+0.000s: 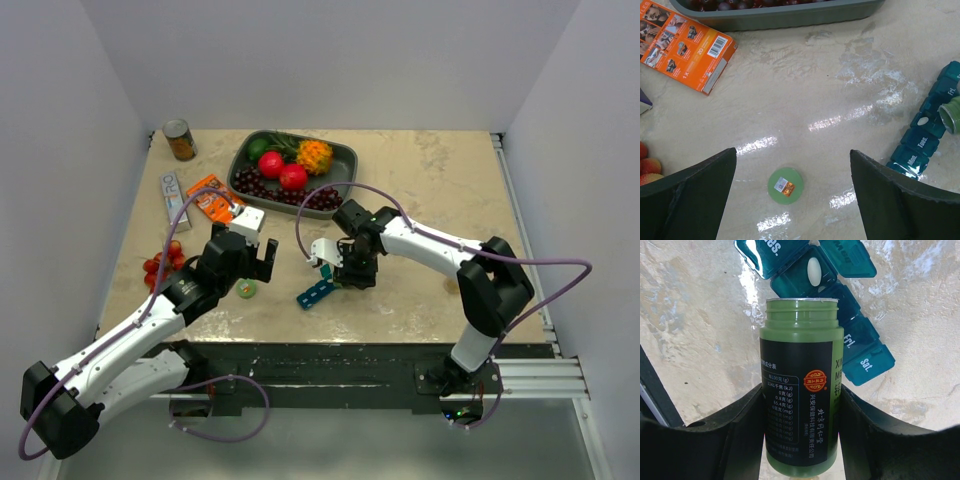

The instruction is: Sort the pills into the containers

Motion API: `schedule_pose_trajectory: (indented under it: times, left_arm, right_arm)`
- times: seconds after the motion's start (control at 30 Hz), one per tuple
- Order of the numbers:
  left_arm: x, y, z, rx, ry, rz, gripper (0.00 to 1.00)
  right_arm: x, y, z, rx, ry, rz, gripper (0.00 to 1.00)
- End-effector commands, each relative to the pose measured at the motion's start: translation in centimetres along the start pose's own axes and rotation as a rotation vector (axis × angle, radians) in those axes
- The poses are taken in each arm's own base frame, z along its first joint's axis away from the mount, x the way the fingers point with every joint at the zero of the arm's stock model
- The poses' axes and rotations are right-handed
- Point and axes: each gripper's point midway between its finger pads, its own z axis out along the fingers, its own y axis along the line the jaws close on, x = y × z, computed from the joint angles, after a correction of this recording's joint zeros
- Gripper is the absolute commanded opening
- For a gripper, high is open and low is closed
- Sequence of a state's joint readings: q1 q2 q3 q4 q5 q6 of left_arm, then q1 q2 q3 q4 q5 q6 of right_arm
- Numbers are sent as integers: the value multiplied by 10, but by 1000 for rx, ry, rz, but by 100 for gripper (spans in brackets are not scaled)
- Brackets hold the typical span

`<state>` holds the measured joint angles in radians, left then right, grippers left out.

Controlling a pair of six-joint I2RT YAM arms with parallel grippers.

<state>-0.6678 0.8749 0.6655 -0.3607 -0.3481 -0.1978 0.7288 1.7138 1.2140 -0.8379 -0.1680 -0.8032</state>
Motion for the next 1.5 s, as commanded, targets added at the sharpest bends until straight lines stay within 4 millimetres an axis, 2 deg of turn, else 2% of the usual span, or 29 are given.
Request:
schedule_pose_trajectory:
  times: [0.0, 0.87, 1.47]
  left_arm:
    - [-18, 4, -2, -16, -60, -12, 100]
    - [-19, 4, -4, -14, -70, -16, 100]
    - [-20, 5, -5, -14, -75, -21, 100]
  right_arm:
    - [-7, -7, -11, 33, 17, -5, 0]
    - [-22, 1, -12, 2, -52, 13, 0]
    - [-22, 3, -14, -29, -124, 59, 0]
